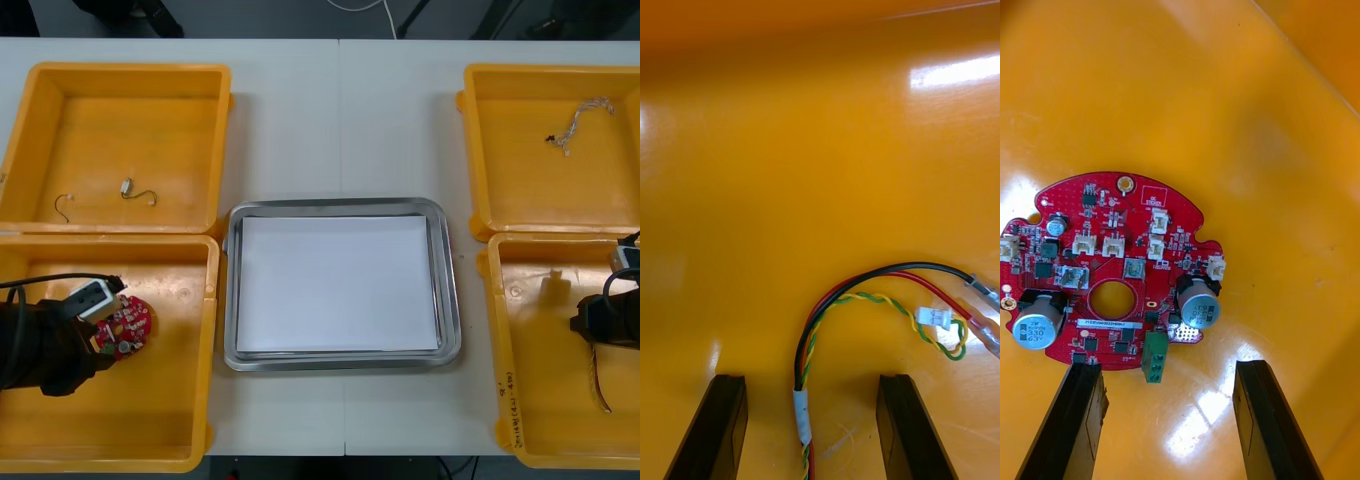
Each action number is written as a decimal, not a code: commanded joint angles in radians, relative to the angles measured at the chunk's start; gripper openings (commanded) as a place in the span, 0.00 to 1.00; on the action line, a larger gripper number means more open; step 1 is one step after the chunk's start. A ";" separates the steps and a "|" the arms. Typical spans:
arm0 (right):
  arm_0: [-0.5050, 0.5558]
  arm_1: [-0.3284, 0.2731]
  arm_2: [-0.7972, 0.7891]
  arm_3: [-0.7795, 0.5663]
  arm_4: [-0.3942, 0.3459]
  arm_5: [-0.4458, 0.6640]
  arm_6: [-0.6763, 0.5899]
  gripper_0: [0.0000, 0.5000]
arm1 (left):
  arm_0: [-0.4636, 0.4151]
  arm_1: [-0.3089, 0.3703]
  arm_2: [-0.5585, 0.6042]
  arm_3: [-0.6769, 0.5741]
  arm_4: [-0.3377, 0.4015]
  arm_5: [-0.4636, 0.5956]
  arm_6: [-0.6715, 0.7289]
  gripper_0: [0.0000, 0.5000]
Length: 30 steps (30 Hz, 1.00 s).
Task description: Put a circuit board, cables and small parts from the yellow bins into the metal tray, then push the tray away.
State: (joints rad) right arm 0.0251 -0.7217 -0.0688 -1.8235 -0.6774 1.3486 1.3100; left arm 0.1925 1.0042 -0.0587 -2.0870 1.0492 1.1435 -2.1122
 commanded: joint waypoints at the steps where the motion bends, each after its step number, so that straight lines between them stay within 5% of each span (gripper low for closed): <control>1: 0.032 0.021 0.017 -0.008 0.009 -0.014 -0.040 0.30 | 0.021 0.060 -0.041 0.016 -0.018 -0.044 -0.117 1.00; 2: 0.035 0.022 0.017 -0.008 0.009 -0.017 -0.041 0.00 | 0.021 0.063 -0.047 0.021 -0.021 -0.054 -0.118 1.00; 16: 0.039 0.028 -0.026 -0.034 0.024 -0.002 -0.048 0.00 | 0.007 0.066 -0.089 0.033 -0.051 -0.082 -0.114 1.00; 30: -0.034 0.027 -0.229 -0.267 0.013 0.357 -0.043 0.00 | -0.028 0.066 -0.130 0.056 -0.066 -0.103 -0.112 1.00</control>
State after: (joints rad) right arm 0.0250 -0.7055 -0.2171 -2.0267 -0.6520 1.6491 1.3088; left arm 0.1881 1.0298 -0.1756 -2.0304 0.9953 1.0538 -2.1122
